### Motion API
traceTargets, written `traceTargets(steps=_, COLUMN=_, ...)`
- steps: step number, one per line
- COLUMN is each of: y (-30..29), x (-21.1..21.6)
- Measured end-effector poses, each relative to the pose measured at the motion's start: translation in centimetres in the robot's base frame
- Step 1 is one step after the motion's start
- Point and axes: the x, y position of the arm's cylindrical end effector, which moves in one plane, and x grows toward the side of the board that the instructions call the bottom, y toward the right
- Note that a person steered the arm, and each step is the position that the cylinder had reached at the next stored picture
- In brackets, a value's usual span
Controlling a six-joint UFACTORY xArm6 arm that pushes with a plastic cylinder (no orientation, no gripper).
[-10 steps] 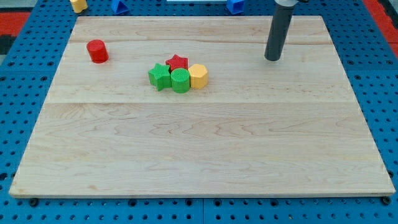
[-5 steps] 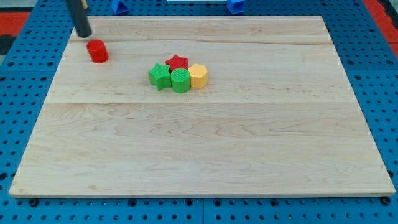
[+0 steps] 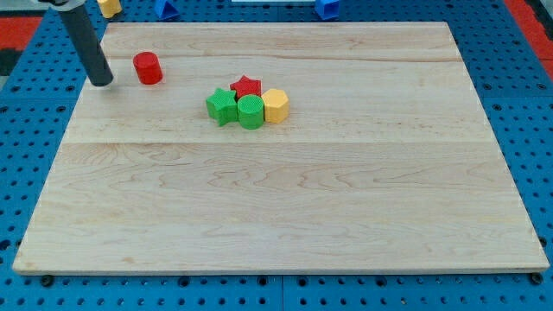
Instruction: Move the red circle to the top of the red star
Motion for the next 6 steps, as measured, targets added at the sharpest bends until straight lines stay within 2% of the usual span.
traceTargets(steps=1, y=6.6, x=-1.2)
traceTargets(steps=3, y=9.2, x=-4.2)
traceTargets(steps=4, y=12.7, x=-5.2)
traceTargets(steps=6, y=16.8, x=-10.5)
